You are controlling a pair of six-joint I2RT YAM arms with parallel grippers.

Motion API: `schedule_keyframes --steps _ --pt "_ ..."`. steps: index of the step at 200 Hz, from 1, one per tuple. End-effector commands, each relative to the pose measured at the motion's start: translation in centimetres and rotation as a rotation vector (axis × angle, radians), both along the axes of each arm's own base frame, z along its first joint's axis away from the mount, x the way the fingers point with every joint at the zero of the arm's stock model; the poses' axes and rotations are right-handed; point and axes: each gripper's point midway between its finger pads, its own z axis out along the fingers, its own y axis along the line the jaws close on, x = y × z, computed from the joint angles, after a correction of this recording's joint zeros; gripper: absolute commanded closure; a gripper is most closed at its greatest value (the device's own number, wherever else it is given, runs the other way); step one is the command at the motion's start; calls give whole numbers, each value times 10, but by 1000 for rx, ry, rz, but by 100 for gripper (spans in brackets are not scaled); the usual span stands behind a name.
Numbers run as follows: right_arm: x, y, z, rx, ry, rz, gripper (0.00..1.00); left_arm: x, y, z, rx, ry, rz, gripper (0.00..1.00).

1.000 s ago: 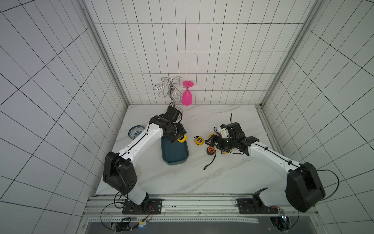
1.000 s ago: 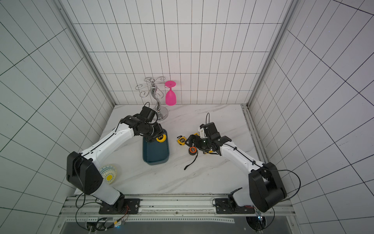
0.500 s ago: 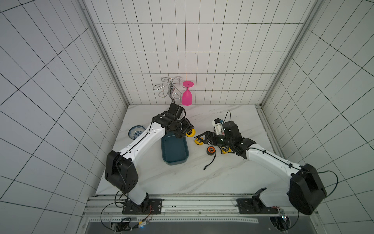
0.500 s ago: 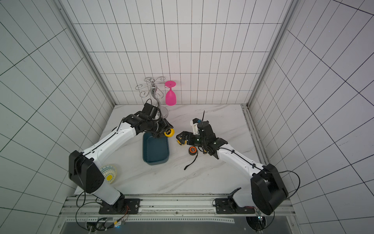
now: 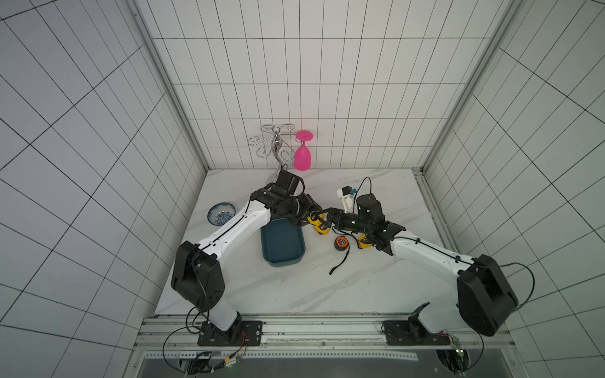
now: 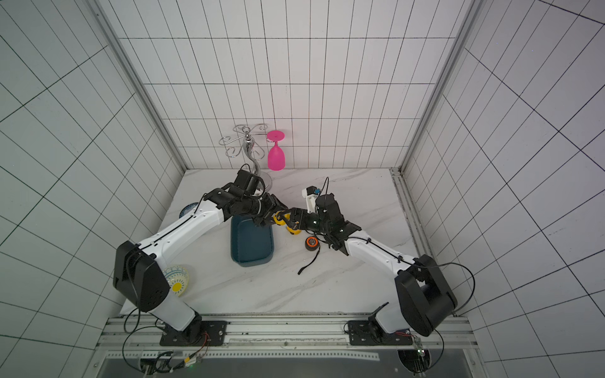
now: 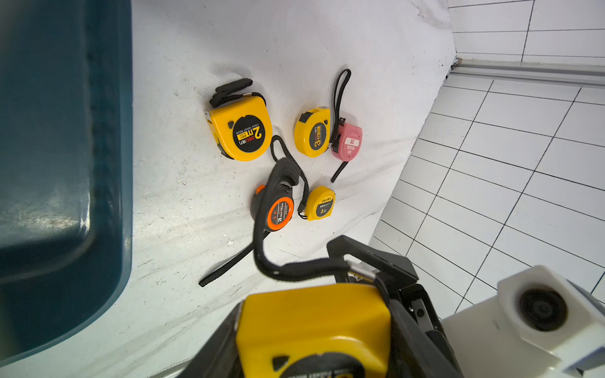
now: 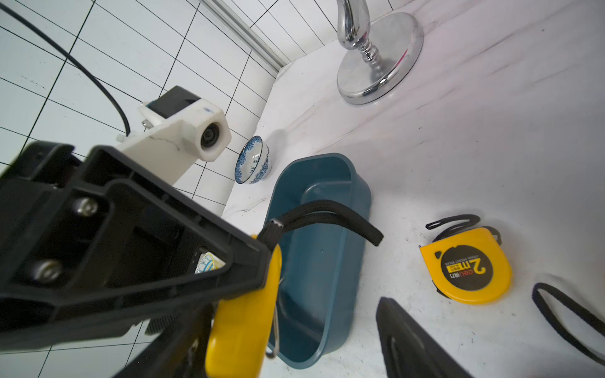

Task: Take the tape measure out of the storage box
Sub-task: Place the tape measure at the center of the board.

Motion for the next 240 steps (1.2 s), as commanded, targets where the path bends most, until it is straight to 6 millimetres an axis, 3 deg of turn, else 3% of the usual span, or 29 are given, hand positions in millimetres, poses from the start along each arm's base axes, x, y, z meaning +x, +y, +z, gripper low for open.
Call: schedule_keyframes --steps 1,86,92,116,135,189,240 --pt "-1 9 11 47 -28 24 30 2 -11 2 -44 -9 -22 100" --pt "-6 8 4 52 0 33 87 -1 -17 -1 -83 0 -50 100" --pt "-6 7 3 51 5 32 89 -1 -17 -2 -80 -3 -56 90" --pt "-11 2 -9 35 43 35 92 1 -7 -2 -46 -34 -62 32" --pt "-17 -2 -22 28 94 48 92 3 16 -5 34 -62 -50 3" --pt "-28 -4 -64 14 242 84 92 2 81 -16 180 -76 12 3" --pt "-28 3 -104 -34 360 103 92 -3 101 -27 213 -63 39 3"
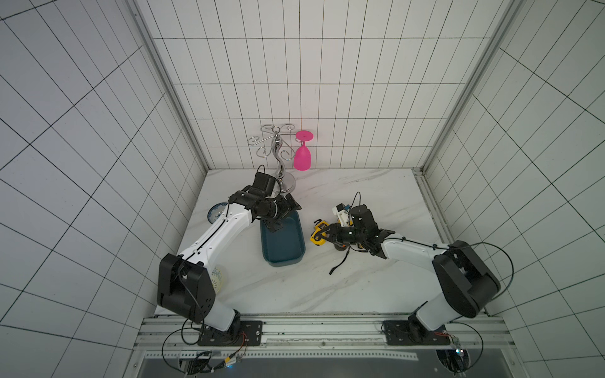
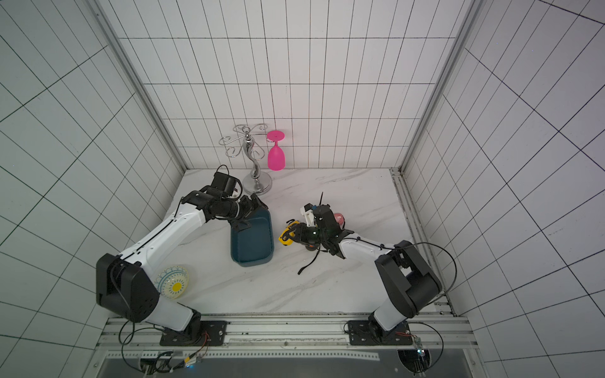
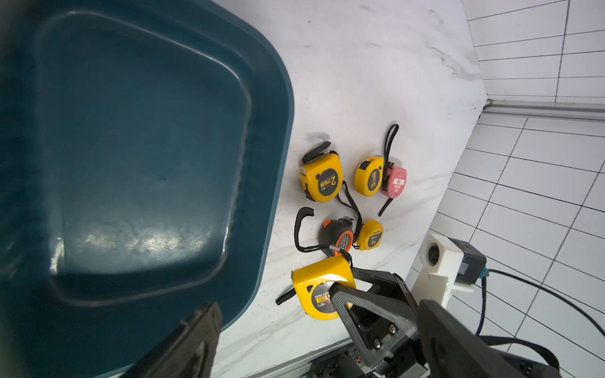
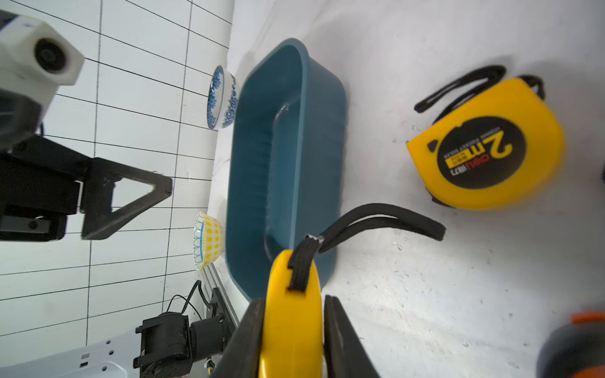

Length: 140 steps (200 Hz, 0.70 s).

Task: Take the tape measure out of the storage box
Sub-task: Place the tape measure at the center of the board.

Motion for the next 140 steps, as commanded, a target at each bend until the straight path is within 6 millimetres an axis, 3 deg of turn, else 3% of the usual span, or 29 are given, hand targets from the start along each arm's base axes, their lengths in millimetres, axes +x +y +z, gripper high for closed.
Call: schedule_keyframes --steps 1,97,140 --pt "-1 4 -8 9 41 22 92 -5 8 -4 43 -14 -14 3" --pt "-2 -4 -57 -120 146 9 89 -11 18 -15 86 -11 -12 3" --pt "-5 -12 -64 -175 168 4 69 -13 22 -13 99 -28 -5 3"
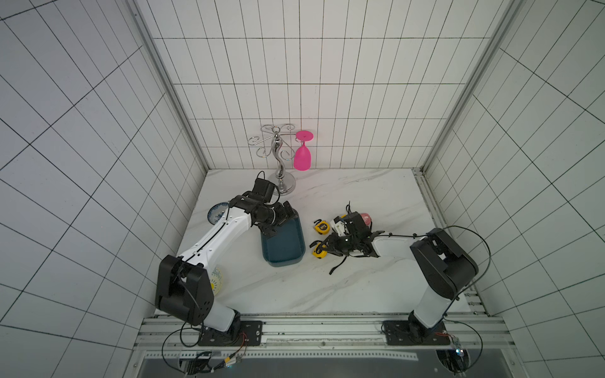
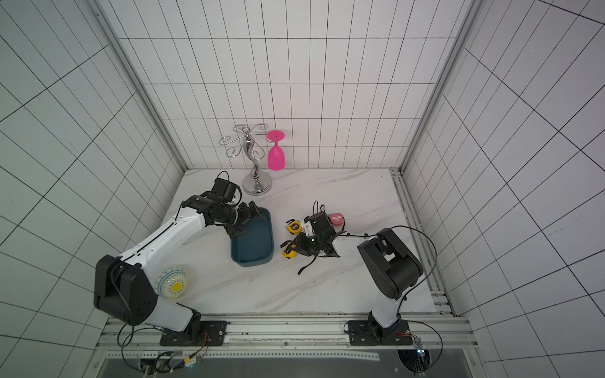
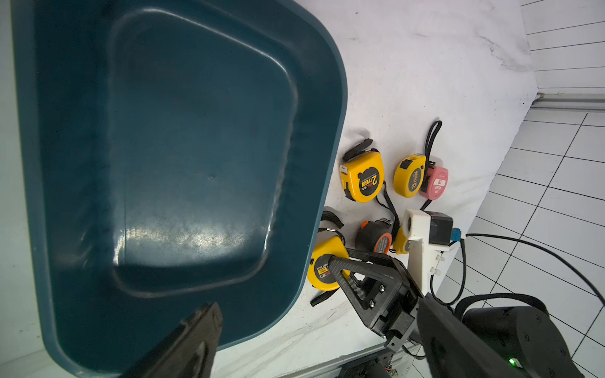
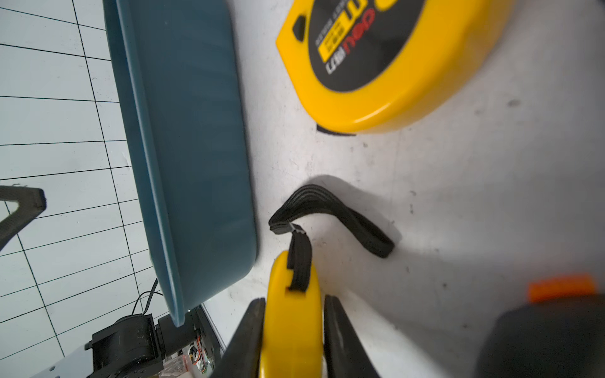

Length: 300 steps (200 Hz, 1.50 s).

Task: Take the tape measure out of the storage box
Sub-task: Place the tape measure at the center of the board, then reset both arms

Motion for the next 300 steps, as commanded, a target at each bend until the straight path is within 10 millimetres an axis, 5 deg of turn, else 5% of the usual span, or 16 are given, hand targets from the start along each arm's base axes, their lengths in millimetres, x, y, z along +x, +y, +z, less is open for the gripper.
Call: schedule_keyframes --steps 1,83,174,240,300 --pt "8 -3 3 -32 -10 -4 68 0 6 9 15 -50 2 3" --pt "0 -26 12 -141 -18 -9 32 -4 18 16 52 -82 12 3" --pt "13 -61 77 -198 -187 -72 7 -3 81 23 360 -214 58 2" --pt "63 -137 110 -333 -357 -216 1 17 134 43 573 -458 105 2" --pt "119 -255 125 -633 -528 -523 1 39 154 41 638 -696 102 2"
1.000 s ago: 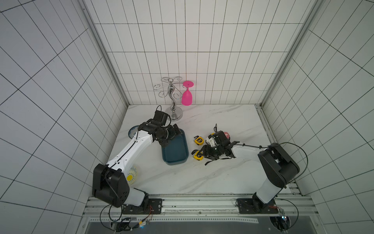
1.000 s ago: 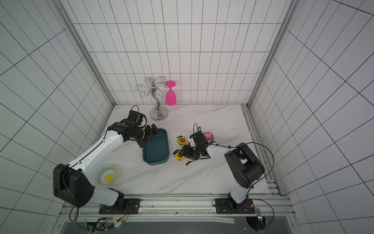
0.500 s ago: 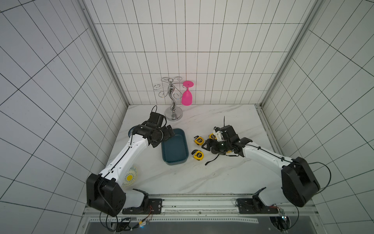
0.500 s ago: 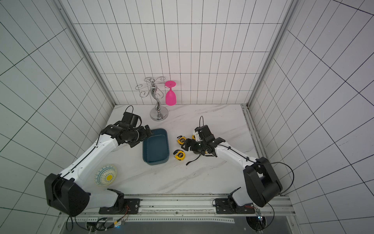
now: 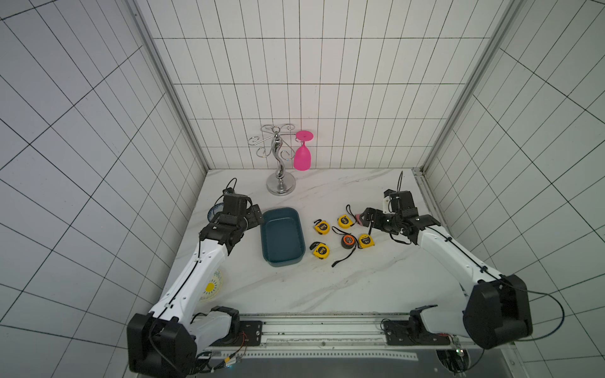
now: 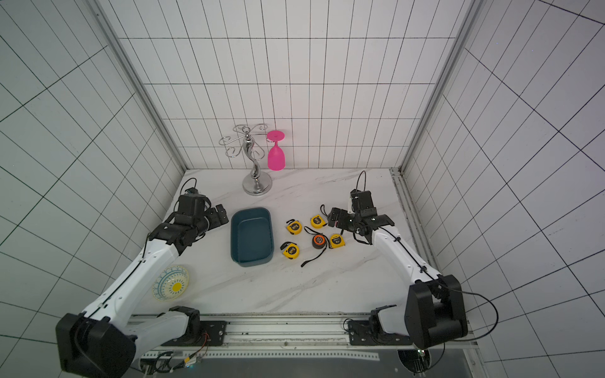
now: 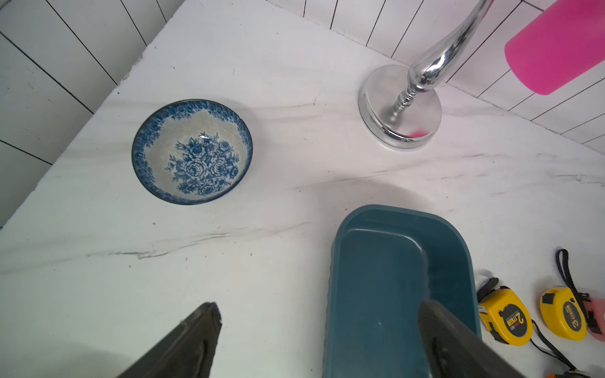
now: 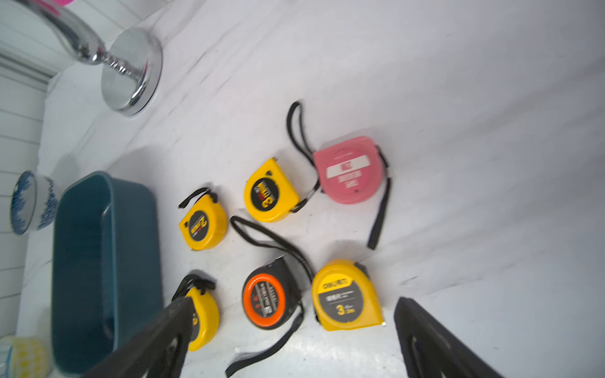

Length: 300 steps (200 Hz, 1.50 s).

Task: Take the tape measure out of the storage box
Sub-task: Reset both arms

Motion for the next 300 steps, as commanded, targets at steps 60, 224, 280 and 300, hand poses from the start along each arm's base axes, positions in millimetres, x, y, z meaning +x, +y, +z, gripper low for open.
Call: schedule_keyframes --steps 60,224,280,300 --pt "56 -148 -6 -331 -254 -315 1 48 22 -19 110 -189 -42 2" --pt "46 -155 -49 -475 -578 -358 1 77 47 -74 252 -390 -61 2" --pt "45 -163 -48 -502 -573 -423 1 75 50 -77 251 -401 -47 2" --pt "45 -164 -48 -500 -571 -424 1 76 50 -77 250 -401 -46 2"
